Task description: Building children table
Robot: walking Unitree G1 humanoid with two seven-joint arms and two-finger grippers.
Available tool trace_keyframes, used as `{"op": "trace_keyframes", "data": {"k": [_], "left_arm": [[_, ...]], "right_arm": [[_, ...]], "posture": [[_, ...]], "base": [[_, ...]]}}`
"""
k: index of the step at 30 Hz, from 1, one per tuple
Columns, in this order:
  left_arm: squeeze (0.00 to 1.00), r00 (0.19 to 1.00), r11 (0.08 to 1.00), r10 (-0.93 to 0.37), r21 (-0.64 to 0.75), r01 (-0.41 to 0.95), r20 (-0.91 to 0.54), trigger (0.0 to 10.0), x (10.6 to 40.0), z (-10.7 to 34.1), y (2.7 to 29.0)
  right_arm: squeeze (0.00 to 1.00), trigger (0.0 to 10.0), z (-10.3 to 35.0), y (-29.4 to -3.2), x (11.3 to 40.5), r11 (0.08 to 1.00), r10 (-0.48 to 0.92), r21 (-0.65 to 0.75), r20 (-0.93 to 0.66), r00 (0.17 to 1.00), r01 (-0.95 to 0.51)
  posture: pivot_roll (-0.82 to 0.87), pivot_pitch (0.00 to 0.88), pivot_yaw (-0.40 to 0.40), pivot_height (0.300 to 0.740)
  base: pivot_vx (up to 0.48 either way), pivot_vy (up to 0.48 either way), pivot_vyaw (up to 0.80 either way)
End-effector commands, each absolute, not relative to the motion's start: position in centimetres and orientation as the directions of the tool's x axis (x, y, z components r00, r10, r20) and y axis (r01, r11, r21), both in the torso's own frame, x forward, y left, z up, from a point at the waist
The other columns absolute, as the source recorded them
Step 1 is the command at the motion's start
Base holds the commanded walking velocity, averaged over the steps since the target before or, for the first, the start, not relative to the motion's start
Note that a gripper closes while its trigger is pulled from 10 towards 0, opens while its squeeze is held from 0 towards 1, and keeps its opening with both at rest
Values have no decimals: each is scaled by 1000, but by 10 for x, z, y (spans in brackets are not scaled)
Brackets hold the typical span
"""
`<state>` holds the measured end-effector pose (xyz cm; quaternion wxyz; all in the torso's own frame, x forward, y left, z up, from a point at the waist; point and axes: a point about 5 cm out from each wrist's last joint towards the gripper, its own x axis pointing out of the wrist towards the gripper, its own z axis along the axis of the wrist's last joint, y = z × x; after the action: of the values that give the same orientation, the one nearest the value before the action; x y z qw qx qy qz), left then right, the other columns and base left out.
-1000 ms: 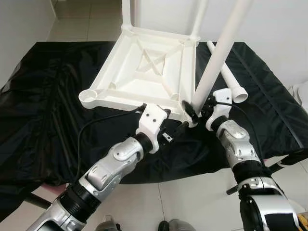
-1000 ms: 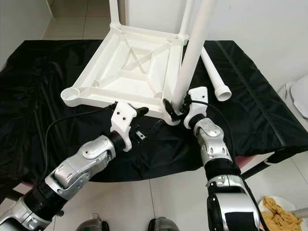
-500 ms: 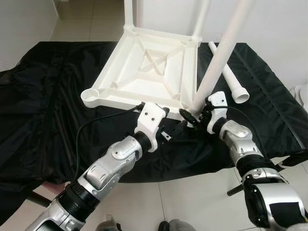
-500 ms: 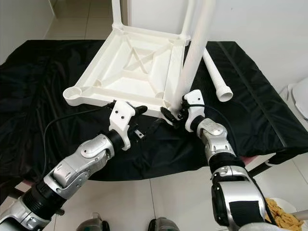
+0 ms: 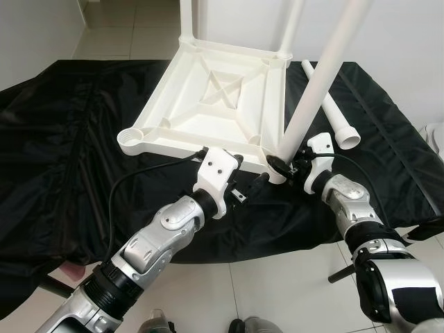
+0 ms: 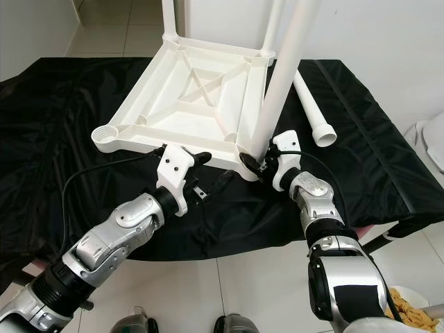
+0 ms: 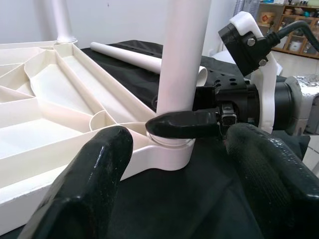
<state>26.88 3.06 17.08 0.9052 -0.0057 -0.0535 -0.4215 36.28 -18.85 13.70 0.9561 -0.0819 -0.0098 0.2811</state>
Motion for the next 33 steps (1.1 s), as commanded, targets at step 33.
{"op": "trace_keyframes", "data": {"k": [33], "left_arm": [[0, 419, 424, -904, 55, 904, 81, 10000, 253, 167, 23]], "right_arm": [[0, 10000, 126, -146, 347, 997, 55, 42, 49, 997, -57]], "posture": [[14, 55, -44, 740]], "base": [[0, 0, 0]]}}
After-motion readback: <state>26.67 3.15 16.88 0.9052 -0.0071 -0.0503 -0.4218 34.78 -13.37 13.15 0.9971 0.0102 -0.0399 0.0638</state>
